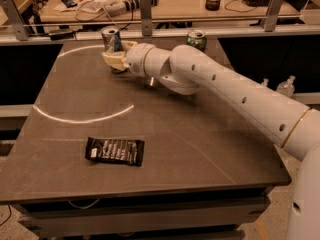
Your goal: Knock redbull can over
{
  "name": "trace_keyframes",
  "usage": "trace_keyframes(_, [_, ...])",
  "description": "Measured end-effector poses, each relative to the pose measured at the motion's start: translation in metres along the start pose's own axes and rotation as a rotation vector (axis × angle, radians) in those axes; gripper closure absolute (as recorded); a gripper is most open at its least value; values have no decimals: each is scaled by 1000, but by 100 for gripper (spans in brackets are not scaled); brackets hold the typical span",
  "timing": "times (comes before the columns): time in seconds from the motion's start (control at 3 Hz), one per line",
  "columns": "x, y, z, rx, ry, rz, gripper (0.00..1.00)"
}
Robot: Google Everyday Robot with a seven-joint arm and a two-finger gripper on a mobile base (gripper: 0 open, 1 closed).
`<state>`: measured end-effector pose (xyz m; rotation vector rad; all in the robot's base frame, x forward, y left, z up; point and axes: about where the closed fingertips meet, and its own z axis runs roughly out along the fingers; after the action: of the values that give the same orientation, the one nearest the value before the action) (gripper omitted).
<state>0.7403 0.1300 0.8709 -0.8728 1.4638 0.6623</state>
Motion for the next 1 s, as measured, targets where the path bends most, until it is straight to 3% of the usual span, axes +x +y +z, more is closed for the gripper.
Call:
trace_keyframes(0.33, [-15,1,-10,-29,-3,-16,85])
trace_keyframes(0.67, [-42,23,-28,-112,54,-35,100])
trace_keyframes(1.0, [-63,29,-79,-147,180,-19,100])
